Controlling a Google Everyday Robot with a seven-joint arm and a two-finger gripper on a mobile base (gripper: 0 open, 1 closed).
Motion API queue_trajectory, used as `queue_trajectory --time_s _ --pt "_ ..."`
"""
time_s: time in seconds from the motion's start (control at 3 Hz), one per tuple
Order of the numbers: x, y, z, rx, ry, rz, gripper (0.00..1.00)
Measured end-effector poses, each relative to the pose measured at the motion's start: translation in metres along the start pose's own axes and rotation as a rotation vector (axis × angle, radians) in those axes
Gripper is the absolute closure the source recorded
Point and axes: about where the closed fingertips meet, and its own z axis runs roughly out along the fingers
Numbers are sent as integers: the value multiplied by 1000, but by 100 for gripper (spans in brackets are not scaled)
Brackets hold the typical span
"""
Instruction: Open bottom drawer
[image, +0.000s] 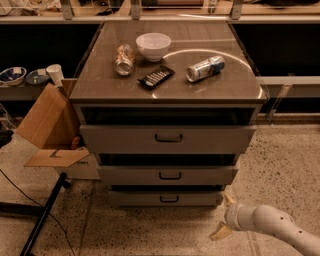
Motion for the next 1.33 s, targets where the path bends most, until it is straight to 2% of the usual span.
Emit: queue_trajectory --time_s 0.33,1.0,1.33 --pt "37 -23 8 -21 -1 36 0" --pt "81 -65 55 -99 -1 86 0" --pt "102 -77 74 -122 7 118 0"
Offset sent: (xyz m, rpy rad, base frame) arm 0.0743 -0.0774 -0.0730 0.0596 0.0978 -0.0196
